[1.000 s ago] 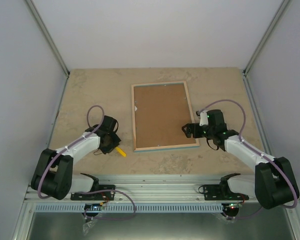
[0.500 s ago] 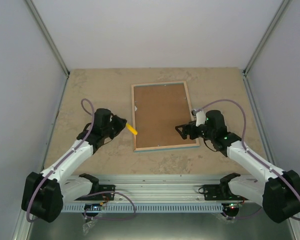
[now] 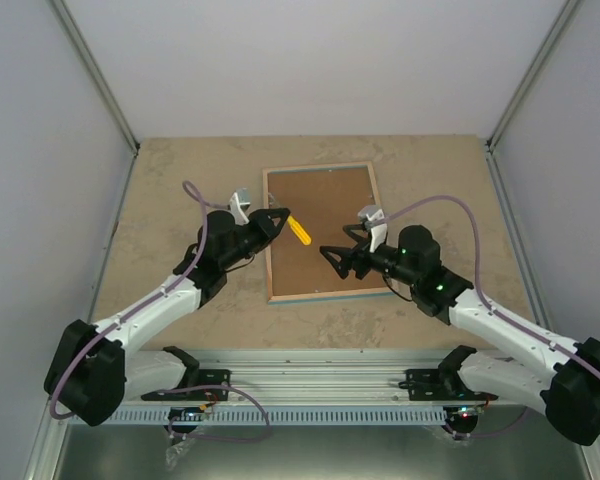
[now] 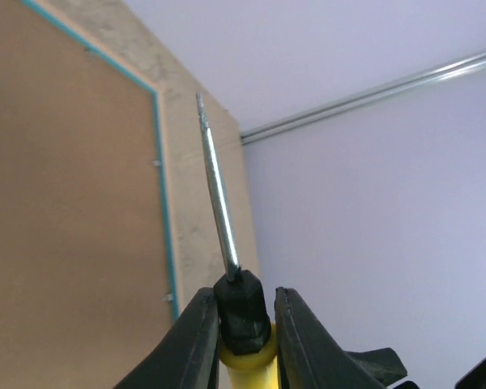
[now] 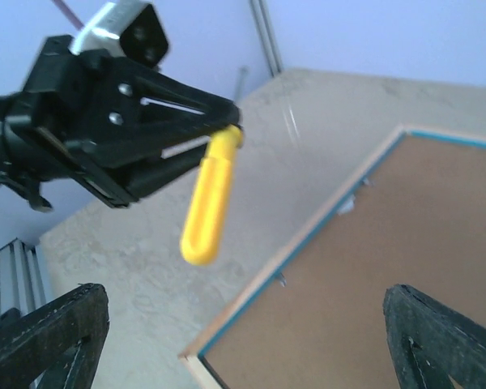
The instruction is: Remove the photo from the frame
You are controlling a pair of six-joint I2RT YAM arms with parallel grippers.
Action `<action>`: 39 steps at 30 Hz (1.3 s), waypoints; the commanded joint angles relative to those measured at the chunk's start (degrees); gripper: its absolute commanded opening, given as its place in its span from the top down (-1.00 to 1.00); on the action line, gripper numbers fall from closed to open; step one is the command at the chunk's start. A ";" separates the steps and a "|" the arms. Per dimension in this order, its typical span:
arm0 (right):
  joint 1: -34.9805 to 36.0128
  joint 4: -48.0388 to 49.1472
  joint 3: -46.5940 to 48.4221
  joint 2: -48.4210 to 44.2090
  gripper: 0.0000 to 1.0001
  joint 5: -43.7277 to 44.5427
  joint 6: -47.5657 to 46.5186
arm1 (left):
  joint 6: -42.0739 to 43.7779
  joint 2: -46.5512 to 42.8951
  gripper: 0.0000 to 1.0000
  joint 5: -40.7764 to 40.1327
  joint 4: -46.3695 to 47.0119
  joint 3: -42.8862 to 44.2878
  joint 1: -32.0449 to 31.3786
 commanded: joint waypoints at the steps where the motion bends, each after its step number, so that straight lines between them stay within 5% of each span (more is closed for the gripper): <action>1: 3.71 10.30 2.45 1.61 -0.85 5.83 -2.91 | 0.80 0.81 0.99 2.34 12.26 1.83 -1.04; 16: 12.20 19.93 7.80 12.13 -0.50 17.39 -5.87 | 1.57 -1.84 0.98 3.40 19.19 -0.42 -3.56; 33: 12.29 23.29 9.06 14.22 0.04 17.29 -6.22 | -0.93 -1.14 0.97 4.90 23.77 -2.47 -4.25; 39: 12.34 22.71 9.61 14.75 0.48 17.09 -6.06 | -1.82 -0.69 0.99 5.63 25.73 -3.21 -4.29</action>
